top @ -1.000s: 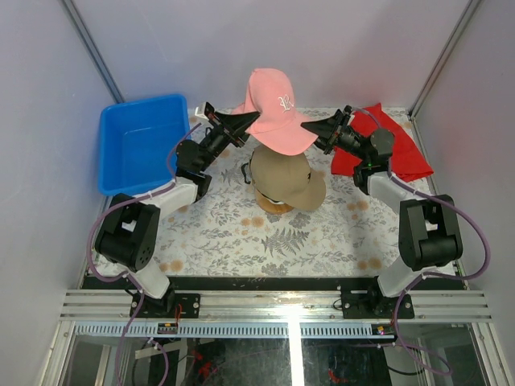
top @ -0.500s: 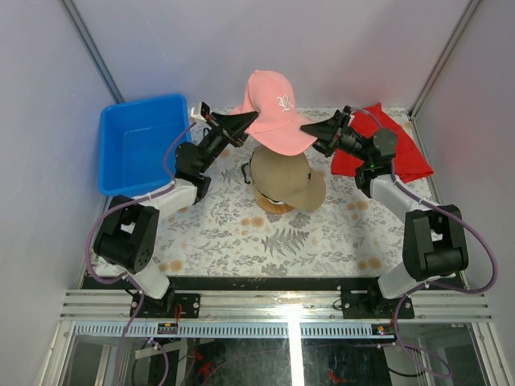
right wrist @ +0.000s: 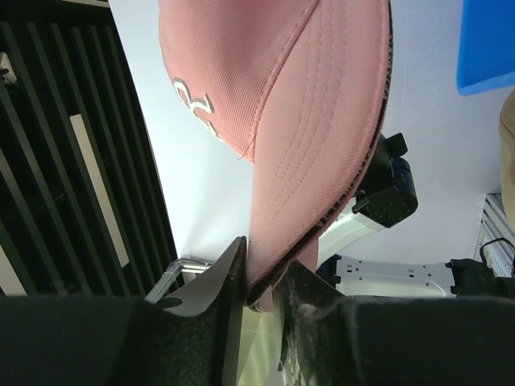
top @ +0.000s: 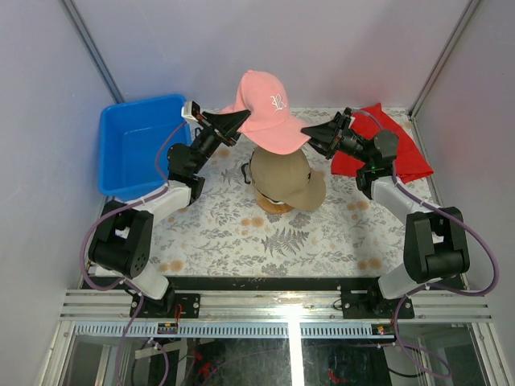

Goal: Stack the hats

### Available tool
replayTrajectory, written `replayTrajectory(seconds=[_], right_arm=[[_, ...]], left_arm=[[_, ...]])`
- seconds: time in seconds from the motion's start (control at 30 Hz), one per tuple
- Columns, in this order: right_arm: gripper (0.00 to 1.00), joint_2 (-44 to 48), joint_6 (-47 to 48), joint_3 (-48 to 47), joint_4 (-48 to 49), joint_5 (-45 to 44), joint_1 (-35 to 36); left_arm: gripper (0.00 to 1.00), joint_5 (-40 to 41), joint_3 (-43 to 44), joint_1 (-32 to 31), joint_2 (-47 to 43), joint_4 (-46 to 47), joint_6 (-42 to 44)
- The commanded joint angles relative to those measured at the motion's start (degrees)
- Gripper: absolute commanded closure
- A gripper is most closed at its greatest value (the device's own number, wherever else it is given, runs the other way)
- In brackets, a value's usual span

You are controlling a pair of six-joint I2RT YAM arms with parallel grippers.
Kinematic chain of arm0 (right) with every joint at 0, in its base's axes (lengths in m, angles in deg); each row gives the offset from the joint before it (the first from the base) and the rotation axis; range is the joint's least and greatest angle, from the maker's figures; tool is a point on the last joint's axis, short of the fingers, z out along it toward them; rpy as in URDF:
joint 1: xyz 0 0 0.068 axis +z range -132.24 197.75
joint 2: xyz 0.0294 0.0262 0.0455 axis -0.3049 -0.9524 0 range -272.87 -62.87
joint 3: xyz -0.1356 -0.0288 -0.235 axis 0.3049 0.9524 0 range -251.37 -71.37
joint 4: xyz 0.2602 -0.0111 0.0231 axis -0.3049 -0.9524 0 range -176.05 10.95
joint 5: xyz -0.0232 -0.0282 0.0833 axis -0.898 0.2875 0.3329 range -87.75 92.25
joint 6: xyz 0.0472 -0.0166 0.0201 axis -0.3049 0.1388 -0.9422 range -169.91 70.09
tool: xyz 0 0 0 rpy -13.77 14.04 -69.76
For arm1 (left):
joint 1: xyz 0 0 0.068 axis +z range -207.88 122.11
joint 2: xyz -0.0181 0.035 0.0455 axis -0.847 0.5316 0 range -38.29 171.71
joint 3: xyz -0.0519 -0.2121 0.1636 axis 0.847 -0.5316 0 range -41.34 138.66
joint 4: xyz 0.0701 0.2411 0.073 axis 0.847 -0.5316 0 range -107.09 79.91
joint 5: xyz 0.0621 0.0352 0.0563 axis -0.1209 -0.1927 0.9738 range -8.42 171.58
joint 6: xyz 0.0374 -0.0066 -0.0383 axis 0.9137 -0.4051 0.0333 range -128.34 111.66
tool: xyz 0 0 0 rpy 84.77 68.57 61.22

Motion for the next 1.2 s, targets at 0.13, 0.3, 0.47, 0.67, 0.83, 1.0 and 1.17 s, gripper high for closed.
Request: replayTrajectory(seconds=[0.13,0.3,0.47,0.67,0.83,1.0,1.17], right_arm=[[1.0,2.5,0.3,-1.1,1.7,1.0,-0.6],[1.0,3.0,0.3,-1.9,2.0,2.8,-1.3],[1.0,4.0,0.1,-1.0,2.1,5.4,-4.5],[1.0,3.1,0.3,1.2,2.4,8.1,-5.9],[1.0,1.2,1.7,1.8,2.9,9.5,-5.8],[1.0,-1.3,0.1,2.0,6.4,10.6,-5.2],[1.0,-1.6,-0.2,3.5,6.7,12.0,-4.5]], left_arm=[[1.0,-1.5,0.2,0.1,-2.0,1.0,2.6],[0.74,-2.8,-2.9,1.8,-3.4,-1.7,3.0],[0.54,-6.5,-10.7,7.8,-6.7,-3.5,3.5],[0.41,-13.8,-14.8,11.3,-11.2,-18.8,12.5],[0.39,-14.9,-16.0,12.0,-10.5,-20.9,14.6],[0.39,-16.8,-17.5,13.2,-7.7,-16.6,12.7],[0.38,-17.4,-18.7,14.8,-6.0,-14.2,11.7]])
